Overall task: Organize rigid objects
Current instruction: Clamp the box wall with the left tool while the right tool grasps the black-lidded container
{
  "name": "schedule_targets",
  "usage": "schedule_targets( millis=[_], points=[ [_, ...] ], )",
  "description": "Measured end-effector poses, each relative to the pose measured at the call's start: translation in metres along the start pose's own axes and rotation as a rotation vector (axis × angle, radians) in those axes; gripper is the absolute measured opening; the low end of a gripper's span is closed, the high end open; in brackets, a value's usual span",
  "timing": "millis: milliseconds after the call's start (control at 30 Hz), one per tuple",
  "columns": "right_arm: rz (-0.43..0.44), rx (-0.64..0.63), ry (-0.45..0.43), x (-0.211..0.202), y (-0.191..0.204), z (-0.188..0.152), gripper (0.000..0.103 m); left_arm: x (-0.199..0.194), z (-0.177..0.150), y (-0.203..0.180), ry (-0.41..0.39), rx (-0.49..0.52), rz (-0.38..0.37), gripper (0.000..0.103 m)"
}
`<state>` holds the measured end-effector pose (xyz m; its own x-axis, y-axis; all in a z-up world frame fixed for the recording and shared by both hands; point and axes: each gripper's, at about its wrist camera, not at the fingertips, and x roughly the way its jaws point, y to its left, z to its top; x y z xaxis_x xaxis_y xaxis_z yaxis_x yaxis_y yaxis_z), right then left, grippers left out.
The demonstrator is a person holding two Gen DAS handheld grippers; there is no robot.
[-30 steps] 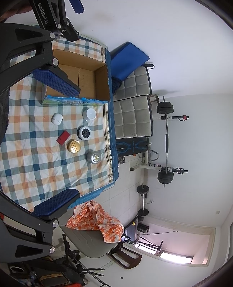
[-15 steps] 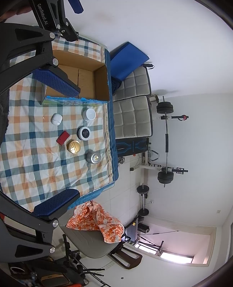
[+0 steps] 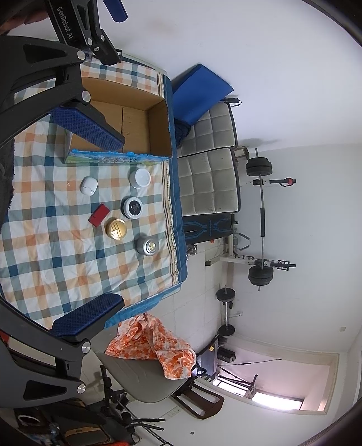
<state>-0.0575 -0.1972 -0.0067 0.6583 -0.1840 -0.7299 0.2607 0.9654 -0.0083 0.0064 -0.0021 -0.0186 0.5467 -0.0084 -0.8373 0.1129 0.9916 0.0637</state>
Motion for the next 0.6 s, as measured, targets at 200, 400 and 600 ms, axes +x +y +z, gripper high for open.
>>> schedule_targets(
  millis=[200, 400, 600],
  points=[
    [0.006, 0.016, 0.065, 0.029, -0.001, 0.004, 0.103, 0.036, 0.006, 0.016, 0.081, -0.025, 0.017, 0.103],
    [-0.009, 0.048, 0.15, 0.076, -0.004, 0.008, 0.103, 0.097, 0.013, 0.05, 0.187, -0.043, 0.061, 0.103],
    [-0.024, 0.054, 0.262, 0.141, 0.001, 0.007, 0.103, 0.177, 0.009, 0.094, 0.311, -0.061, 0.089, 0.103]
  ],
)
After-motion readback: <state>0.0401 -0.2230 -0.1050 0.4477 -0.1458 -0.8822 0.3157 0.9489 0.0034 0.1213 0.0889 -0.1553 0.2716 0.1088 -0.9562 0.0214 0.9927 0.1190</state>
